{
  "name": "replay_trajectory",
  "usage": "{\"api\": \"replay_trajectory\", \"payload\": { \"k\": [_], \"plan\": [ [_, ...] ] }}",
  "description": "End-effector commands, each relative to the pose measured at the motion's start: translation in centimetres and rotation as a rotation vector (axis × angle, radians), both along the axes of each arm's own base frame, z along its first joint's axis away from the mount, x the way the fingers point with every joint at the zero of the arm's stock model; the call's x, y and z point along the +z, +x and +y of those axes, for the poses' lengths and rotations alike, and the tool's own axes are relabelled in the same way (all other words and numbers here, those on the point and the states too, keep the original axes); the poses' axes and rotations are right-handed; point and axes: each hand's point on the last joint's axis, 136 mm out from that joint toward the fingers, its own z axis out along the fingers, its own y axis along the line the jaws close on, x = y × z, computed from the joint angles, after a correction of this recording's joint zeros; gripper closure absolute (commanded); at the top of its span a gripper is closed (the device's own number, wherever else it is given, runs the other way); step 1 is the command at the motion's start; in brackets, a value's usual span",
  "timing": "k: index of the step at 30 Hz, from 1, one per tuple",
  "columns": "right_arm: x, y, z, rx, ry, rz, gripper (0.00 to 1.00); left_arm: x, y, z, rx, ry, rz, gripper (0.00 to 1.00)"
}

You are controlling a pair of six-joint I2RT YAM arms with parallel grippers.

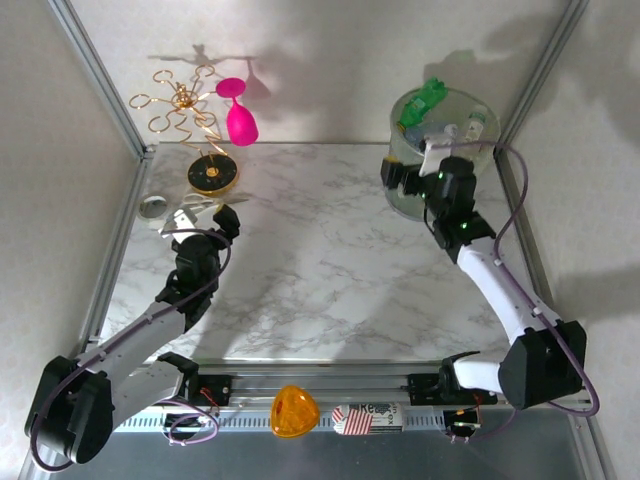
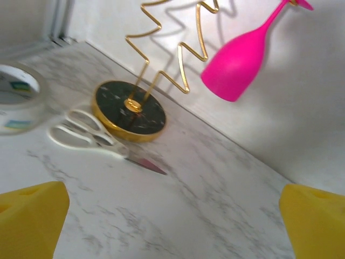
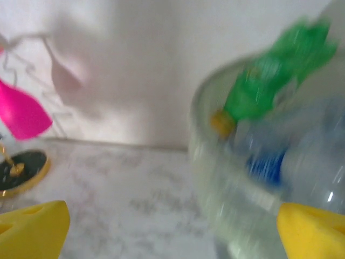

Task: Put the plastic bottles in the bin

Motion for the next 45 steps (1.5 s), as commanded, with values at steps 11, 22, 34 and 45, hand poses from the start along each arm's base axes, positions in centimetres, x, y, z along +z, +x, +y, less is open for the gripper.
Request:
{"api": "replay_trajectory", "payload": {
  "k": [11,22,34,45],
  "plan": [
    [-13.9,-3.6,-9.5,-0.422,-0.241,0.087,0.01,-2.0,-5.0,8.0,0.407,0.276,0.038,0.00],
    [-16.5,-1.0,-12.8,-0.402,-0.148,-0.038,0.01,-5.3,-4.4,8.3,0.359,0.357,0.058,0.00],
    [-17.8,-4.3,-14.6,-0.416,-0.041,-0.129,0.01,-7.0,1.5,5.7,0.092,0.400,0.007,0.00],
    [-17.9,-4.3,-14.6,-0.441,-0.061,-0.125,0.01,-8.1,1.9,5.5,0.019,0.372,0.018,0.00]
  ]
}}
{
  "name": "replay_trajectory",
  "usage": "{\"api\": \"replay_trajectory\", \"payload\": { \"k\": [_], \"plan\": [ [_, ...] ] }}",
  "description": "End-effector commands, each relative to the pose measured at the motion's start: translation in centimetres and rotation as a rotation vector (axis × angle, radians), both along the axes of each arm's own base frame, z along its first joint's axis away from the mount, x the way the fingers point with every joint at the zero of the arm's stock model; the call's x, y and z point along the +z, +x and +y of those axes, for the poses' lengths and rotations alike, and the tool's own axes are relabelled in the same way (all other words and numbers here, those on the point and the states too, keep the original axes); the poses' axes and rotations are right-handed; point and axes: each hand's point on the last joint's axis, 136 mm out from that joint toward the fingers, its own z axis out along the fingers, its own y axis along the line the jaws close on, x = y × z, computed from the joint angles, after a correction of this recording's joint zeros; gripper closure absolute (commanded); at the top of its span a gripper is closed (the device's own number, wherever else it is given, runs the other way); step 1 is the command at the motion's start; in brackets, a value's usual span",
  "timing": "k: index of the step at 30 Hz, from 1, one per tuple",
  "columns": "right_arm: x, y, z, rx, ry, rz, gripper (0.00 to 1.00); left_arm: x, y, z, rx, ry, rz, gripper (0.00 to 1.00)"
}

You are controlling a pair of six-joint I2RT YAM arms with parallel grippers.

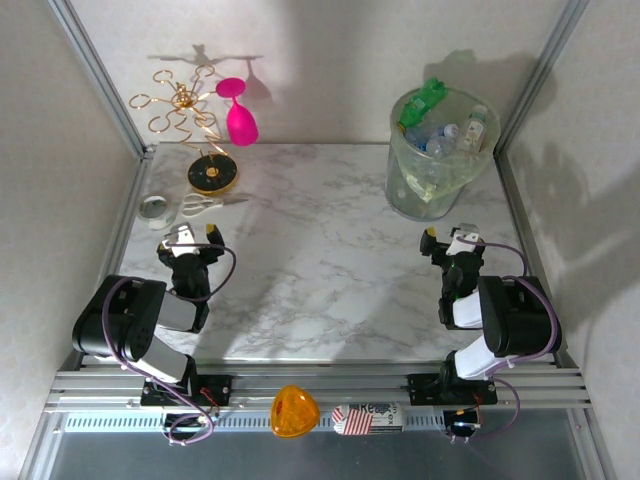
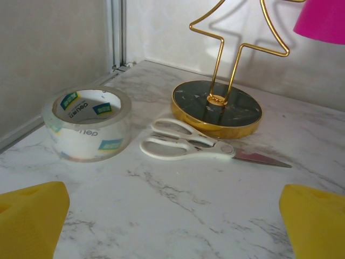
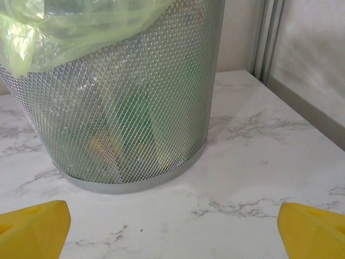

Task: Put the plastic bottles in the bin

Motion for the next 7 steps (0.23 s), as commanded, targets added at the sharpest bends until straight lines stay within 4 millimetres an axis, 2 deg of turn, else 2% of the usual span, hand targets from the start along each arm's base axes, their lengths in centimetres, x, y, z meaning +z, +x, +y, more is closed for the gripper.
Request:
{"api": "replay_trajectory", "payload": {
  "k": [1,7],
  "plan": [
    [1.16,0.34,-0.25,-0.022,-0.001,-0.046,0.01,1.04,0.43,-0.38,-0.029,-0.006,-0.045,0.00],
    [1.18,0.27,-0.28,-0.023,-0.001,-0.049,0.01,0.89,0.74,-0.36,-0.031,-0.009,-0.031,0.00]
  ]
}}
